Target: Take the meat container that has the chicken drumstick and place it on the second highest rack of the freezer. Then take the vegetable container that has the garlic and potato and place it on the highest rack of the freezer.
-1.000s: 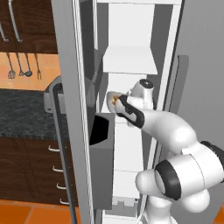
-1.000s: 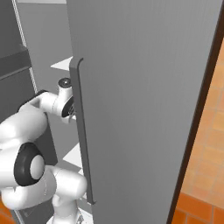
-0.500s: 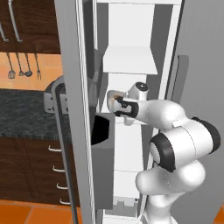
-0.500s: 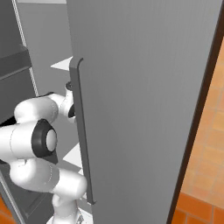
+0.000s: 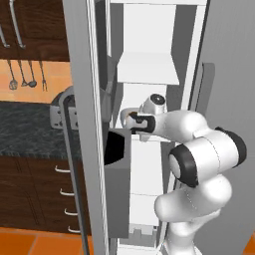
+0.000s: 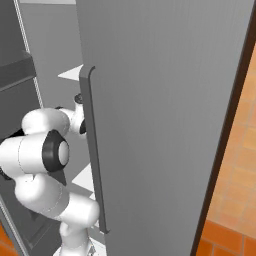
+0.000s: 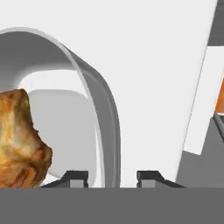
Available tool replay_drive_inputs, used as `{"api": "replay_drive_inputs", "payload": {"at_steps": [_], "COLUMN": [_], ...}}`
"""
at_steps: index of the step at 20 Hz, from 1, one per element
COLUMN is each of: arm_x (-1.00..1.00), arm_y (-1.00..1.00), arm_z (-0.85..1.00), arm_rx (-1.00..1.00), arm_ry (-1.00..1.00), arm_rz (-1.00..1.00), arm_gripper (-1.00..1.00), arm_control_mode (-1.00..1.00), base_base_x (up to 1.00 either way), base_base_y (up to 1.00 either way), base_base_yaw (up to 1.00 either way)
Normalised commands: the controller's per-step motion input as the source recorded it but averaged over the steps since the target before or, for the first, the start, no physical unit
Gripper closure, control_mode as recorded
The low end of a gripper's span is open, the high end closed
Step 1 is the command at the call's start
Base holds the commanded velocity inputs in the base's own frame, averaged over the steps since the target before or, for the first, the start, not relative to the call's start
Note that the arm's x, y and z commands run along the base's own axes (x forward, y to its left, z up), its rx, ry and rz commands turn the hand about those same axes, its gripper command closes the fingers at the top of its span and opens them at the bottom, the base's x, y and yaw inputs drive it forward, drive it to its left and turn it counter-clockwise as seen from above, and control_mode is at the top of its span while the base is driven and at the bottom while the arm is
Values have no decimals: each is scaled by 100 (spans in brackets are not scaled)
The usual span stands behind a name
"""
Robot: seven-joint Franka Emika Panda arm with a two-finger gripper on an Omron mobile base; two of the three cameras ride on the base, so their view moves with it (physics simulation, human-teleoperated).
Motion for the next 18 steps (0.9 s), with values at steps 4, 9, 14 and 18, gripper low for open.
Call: {"api": "replay_drive_inputs", "payload": {"at_steps": [4,9,14,18], "arm_x": [-86,-92,-100,-100], "arm_y": [-7,0,-1,0], "arm_z": [97,100,100,100], "arm_rx": [0,3,1,0], "arm_ry": [-37,-21,-6,0], "arm_rz": [0,1,6,11], "arm_gripper": [-100,-100,-100,-100], "arm_control_mode": [-100,-100,-100,-100], "base_base_x": [0,0,0,0], "base_base_y": [0,0,0,0], "base_base_yaw": [0,0,0,0]}}
